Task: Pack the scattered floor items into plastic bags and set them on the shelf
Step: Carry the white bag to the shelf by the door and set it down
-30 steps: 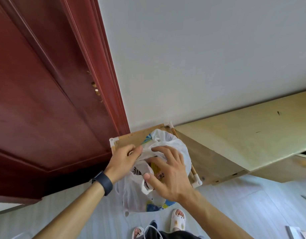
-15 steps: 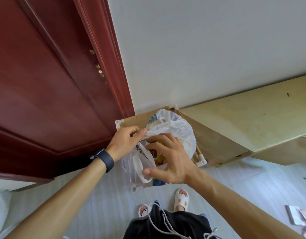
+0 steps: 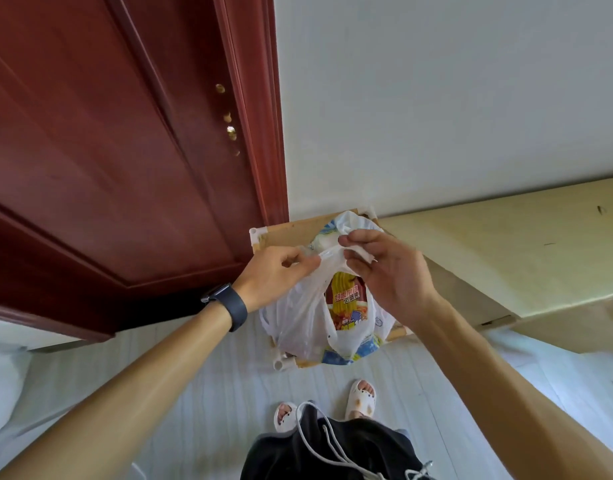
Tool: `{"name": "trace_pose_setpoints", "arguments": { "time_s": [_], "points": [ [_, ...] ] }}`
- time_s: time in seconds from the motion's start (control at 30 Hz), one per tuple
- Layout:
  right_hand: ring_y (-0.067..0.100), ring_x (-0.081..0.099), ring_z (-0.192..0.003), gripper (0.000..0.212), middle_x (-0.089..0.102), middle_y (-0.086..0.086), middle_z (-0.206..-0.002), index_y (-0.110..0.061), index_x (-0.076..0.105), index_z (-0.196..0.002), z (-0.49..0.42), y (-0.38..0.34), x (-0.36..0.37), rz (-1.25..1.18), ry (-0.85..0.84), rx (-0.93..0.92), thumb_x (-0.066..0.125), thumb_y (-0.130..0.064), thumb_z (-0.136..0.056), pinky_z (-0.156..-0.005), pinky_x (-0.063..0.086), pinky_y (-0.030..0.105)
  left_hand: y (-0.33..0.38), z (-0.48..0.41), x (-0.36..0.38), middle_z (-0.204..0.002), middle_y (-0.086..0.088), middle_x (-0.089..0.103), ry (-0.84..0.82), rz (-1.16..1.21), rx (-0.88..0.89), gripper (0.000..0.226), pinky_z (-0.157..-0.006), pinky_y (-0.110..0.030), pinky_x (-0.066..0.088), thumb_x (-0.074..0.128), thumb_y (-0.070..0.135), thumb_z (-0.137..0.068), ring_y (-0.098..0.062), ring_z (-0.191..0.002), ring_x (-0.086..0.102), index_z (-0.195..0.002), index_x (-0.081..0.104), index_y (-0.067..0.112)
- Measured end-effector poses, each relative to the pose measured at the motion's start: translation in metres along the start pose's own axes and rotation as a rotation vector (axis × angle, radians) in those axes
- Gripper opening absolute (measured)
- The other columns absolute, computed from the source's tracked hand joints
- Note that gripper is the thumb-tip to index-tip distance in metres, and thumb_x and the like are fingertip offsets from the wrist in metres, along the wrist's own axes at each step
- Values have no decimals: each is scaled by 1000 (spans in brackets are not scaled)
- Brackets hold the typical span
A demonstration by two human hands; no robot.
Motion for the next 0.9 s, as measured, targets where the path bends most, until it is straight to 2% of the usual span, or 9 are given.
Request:
{"name": "trace_pose_setpoints", "arguments": {
  "time_s": [0.1,0.17,0.23,0.3,0.43,0.53,0.63,0.77,0.9],
  "points": [
    [20,68,-99,29,70,12,-109,-3,68,-112,-5,-11,4,349,-29,-144,62,-20,-89,-88,55,28,3,1,2,-62,14,63,-26,25,18,35,-62,-10,37,61,39,-94,6,-63,51,-68,68,16],
    [8,70,-88,26,73,-1,-97,-17,69,-112,-9,-8,1,880,73,-269,71,-27,-89,-77,55,21,2,1,3,-73,-7,66,-42,-14,33,44,-66,-23,41,59,43,-94,-4,-65,53,-73,67,5],
    [6,65,-67,15,68,-9,-75,-20,68,-93,-10,-11,3,1196,179,-413,62,-34,-95,-62,50,20,1,1,2,-74,-9,62,-22,-85,64,44,-70,-32,42,60,40,-94,-11,-66,54,-69,64,4],
    [9,46,-51,34,52,-7,-56,-10,55,-73,-11,-21,-7,1186,256,-463,55,-35,-97,-52,39,25,1,4,-3,-80,4,60,20,-145,108,38,-73,-27,43,63,36,-92,-8,-76,55,-63,62,12],
    [17,32,-56,39,35,7,-57,3,43,-63,-18,-42,-64,873,532,-362,53,-25,-87,-51,25,32,-16,38,-11,-83,13,52,109,-231,192,42,-73,-11,33,64,33,-91,-3,-85,47,-52,48,37],
    [19,42,-56,38,45,6,-56,-8,49,-60,-35,1,-97,992,606,-104,48,-31,-91,-53,35,32,-46,66,15,-72,13,48,28,-430,283,41,-66,-13,29,52,41,-93,-3,-75,41,-55,53,25],
    [21,48,-55,44,52,2,-56,-6,50,-65,-45,23,-92,1167,620,-97,42,-33,-98,-53,36,31,-49,66,38,-67,5,46,29,-604,461,40,-57,-27,32,56,38,-91,-12,-64,41,-56,56,18],
    [15,50,-58,40,53,-2,-61,-12,47,-73,-40,23,-86,1367,557,-225,44,-40,-101,-53,35,32,-5,35,26,-95,1,54,173,-527,570,28,-66,-23,34,60,44,-86,-14,-80,50,-96,66,18],
    [14,50,-58,41,53,-2,-61,-11,46,-72,-40,23,-93,1372,549,-267,46,-41,-101,-56,35,33,55,-27,2,-119,1,56,313,-241,387,48,-91,-32,44,54,52,-87,-15,-108,52,-124,54,22]
  ]
}}
Point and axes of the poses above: each hand's wrist, its own z-axis away from the middle knuckle, its own x-axis out of the palm, y = z × x, the point moved 5 cm from there along -z, towards the middle knuckle
